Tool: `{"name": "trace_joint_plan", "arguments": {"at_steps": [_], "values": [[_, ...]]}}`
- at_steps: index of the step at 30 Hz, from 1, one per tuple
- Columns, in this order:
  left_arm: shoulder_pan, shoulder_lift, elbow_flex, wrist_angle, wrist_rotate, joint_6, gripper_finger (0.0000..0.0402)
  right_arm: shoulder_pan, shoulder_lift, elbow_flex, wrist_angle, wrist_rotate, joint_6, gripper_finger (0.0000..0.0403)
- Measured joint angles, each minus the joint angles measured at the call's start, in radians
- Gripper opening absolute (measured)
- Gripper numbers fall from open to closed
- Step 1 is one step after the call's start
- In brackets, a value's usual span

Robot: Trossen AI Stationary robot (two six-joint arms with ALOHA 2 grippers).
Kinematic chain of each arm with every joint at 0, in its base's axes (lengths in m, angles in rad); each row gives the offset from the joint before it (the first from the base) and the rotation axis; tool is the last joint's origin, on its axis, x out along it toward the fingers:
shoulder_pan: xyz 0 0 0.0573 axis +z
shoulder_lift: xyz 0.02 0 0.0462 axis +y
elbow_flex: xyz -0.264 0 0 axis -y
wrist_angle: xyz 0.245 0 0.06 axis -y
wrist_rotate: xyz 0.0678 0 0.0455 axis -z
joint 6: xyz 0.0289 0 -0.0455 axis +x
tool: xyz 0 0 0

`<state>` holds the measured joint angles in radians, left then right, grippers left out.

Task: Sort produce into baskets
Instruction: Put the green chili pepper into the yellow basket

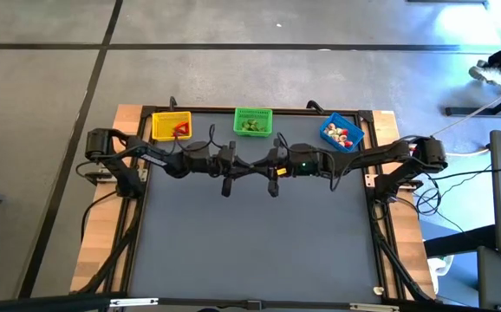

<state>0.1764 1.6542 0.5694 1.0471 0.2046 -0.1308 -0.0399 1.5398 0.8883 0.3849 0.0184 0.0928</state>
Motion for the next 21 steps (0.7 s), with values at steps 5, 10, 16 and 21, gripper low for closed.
{"name": "trace_joint_plan", "arguments": {"at_steps": [5,10,16,21], "values": [[0.001,0.000,0.000,-0.010,-0.002,0.010,0.0017,0.000,0.000,0.000,0.013,0.024,0.002,0.0093],[0.031,-0.040,0.001,-0.059,-0.002,0.027,0.0018,0.000,-0.026,0.002,0.002,0.016,-0.021,0.0160],[0.081,-0.155,0.001,-0.303,-0.025,0.104,0.0017,0.000,-0.165,0.037,-0.295,0.015,-0.013,0.0206],[0.136,-0.292,0.002,-0.573,-0.114,0.167,0.0023,0.001,-0.273,0.044,-0.556,0.015,0.056,0.0213]]}}
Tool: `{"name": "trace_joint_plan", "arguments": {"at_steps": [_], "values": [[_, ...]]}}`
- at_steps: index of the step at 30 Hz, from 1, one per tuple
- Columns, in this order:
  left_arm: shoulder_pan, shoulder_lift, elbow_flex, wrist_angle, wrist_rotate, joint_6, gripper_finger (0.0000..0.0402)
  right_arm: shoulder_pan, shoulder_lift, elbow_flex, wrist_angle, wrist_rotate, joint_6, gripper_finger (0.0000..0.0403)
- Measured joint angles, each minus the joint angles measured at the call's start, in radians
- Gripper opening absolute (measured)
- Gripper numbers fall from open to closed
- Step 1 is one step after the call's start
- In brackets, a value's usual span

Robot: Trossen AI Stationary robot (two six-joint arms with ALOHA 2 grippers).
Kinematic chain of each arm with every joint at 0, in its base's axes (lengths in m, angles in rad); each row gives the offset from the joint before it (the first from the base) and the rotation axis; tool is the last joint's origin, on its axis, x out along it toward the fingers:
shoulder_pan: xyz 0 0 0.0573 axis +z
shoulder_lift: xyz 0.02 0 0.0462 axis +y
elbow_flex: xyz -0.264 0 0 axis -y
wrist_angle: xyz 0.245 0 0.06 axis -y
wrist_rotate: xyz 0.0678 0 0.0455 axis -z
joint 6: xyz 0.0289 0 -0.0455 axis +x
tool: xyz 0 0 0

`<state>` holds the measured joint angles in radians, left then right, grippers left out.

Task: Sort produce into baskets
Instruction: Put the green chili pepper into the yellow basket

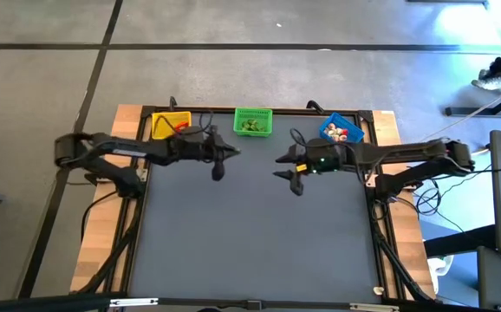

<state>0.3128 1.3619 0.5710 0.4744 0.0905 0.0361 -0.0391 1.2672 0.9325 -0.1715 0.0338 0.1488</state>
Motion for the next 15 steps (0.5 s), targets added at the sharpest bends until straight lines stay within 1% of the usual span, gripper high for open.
{"name": "trace_joint_plan", "arguments": {"at_steps": [2,4,6,9,12,15], "values": [[0.026,-0.077,0.000,-0.138,-0.051,0.013,0.0024,0.001,-0.021,-0.001,-0.090,0.000,0.028,0.0212],[0.052,-0.156,0.014,-0.267,-0.115,0.018,0.0024,0.008,-0.027,-0.010,-0.137,0.001,0.053,0.0210],[0.077,-0.223,0.022,-0.389,-0.195,0.018,0.0024,0.008,-0.023,-0.029,-0.154,0.011,0.058,0.0209],[0.122,-0.303,0.026,-0.510,-0.297,0.006,0.0025,0.007,-0.009,-0.043,-0.148,0.012,0.058,0.0209],[0.179,-0.347,0.027,-0.602,-0.341,-0.021,0.0025,0.007,0.000,-0.045,-0.160,0.011,0.058,0.0209],[0.245,-0.358,0.027,-0.682,-0.367,-0.058,0.0025,0.007,0.011,-0.043,-0.160,0.009,0.059,0.0209]]}}
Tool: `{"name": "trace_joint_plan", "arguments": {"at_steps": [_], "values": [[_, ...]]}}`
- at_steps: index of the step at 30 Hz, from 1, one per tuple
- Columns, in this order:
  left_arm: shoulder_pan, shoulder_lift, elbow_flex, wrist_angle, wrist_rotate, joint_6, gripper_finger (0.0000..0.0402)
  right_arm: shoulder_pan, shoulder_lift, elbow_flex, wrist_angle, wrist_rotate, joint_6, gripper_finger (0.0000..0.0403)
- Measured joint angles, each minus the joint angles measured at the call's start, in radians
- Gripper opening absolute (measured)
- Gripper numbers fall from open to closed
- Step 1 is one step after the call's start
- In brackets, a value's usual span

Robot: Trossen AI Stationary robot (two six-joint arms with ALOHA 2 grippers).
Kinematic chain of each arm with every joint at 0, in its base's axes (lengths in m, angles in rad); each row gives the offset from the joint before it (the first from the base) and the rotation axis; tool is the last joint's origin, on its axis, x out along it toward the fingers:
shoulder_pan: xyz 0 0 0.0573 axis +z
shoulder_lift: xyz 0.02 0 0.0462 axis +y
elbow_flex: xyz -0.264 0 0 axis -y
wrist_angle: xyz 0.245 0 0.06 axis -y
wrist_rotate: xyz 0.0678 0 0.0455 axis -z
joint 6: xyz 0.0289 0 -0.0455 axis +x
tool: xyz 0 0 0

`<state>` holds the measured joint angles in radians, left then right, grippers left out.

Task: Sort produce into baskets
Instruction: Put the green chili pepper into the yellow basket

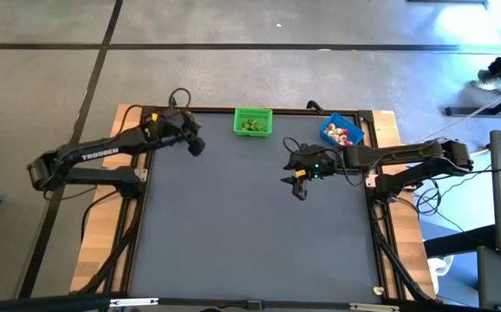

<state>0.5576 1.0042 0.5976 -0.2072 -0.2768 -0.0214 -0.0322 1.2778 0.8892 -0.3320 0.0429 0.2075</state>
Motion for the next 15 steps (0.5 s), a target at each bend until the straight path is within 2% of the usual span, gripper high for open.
{"name": "trace_joint_plan", "arguments": {"at_steps": [6,15], "values": [[0.136,0.053,0.000,-0.080,-0.010,-0.098,0.0026,0.000,0.015,-0.001,0.009,-0.001,0.006,0.0209],[0.250,0.209,-0.001,-0.086,-0.009,-0.062,0.0026,0.000,0.017,-0.001,-0.002,-0.010,0.057,0.0209]]}}
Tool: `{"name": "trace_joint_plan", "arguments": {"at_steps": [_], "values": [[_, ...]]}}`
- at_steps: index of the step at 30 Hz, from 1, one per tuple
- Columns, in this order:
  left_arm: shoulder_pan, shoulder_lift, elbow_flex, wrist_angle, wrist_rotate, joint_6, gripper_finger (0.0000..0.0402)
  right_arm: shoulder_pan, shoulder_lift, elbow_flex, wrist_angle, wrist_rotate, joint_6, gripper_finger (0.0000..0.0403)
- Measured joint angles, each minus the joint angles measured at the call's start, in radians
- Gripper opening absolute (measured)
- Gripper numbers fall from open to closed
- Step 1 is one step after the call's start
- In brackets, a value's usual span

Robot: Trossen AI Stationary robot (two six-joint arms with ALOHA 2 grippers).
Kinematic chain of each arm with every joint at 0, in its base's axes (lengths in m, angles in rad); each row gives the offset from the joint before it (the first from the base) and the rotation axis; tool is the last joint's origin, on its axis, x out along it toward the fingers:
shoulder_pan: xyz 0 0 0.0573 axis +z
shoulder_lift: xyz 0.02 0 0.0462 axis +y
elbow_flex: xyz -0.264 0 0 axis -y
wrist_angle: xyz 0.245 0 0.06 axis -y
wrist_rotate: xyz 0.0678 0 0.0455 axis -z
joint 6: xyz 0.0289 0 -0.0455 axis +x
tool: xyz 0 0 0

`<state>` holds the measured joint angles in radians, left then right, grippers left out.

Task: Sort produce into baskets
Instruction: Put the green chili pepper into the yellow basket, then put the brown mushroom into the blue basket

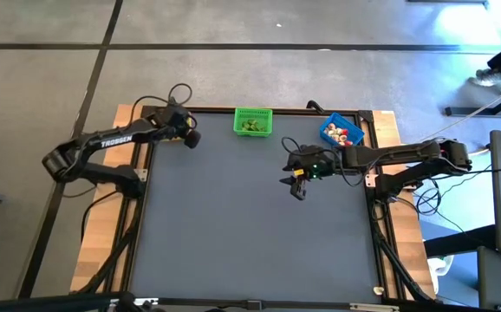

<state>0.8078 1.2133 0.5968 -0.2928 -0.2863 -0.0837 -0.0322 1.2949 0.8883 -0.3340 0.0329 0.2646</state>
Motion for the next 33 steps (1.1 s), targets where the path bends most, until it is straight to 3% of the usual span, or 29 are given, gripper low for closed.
{"name": "trace_joint_plan", "arguments": {"at_steps": [5,14,19,22,26,33], "values": [[0.029,0.031,-0.001,-0.016,0.000,0.008,0.0044,0.000,0.000,0.000,-0.005,-0.007,0.001,0.0209],[0.034,0.029,0.041,-0.108,0.001,0.082,0.0138,0.000,0.000,0.000,-0.005,-0.007,0.000,0.0209],[-0.011,-0.005,0.091,-0.172,0.025,0.120,0.0161,0.000,0.000,0.002,-0.055,-0.026,-0.030,0.0209],[-0.063,-0.043,0.107,-0.161,0.055,0.135,0.0164,0.003,-0.001,0.027,-0.107,-0.102,0.017,0.0209],[-0.145,-0.099,0.109,-0.106,0.088,0.137,0.0164,0.078,-0.002,0.029,-0.100,-0.184,0.119,0.0209],[-0.288,-0.121,0.110,-0.002,0.157,0.123,0.0164,0.282,-0.001,0.029,-0.163,-0.184,0.369,0.0209]]}}
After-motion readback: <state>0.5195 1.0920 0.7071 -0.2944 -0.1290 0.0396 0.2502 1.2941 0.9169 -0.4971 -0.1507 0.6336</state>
